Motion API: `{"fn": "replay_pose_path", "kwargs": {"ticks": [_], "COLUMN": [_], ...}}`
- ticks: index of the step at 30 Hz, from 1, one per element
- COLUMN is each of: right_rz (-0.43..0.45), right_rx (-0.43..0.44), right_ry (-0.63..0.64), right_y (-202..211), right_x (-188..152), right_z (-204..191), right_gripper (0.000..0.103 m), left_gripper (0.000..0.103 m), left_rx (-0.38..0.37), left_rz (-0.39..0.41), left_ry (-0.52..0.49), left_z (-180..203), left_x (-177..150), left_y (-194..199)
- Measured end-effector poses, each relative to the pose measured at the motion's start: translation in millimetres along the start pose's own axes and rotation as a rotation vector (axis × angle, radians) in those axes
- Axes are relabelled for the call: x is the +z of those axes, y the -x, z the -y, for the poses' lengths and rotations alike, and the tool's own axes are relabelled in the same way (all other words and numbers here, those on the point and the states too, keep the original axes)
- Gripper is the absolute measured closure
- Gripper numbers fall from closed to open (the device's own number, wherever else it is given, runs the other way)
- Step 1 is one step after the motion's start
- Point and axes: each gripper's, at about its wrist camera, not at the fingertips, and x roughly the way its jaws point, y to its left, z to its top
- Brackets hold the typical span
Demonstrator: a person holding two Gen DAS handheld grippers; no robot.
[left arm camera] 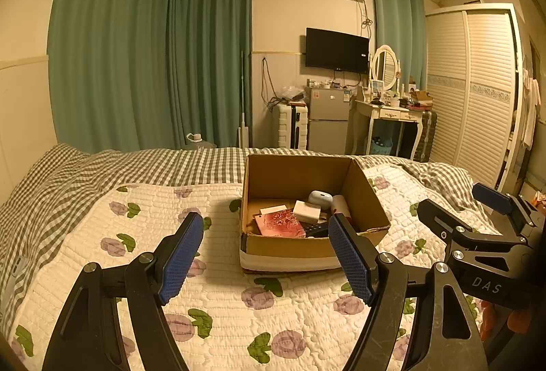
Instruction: Organize rigid objects
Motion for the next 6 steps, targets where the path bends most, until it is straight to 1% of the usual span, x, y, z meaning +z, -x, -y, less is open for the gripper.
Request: {"fn": "replay_pose_path", "kwargs": {"ticks": [6], "right_rz": [-0.004], "right_rx": [0.000], "right_ry": [0.000], "right_y": [-1.3], "right_x": [-0.8], "right_z": [0.0], "right_gripper": [0.000], "left_gripper": [0.025], "left_rx": [-0.001], "left_rz": [-0.004], "left_ry": [-0.010], "left_z": [2.9], "left_x": [-2.4], "left_y": [0.2]}}
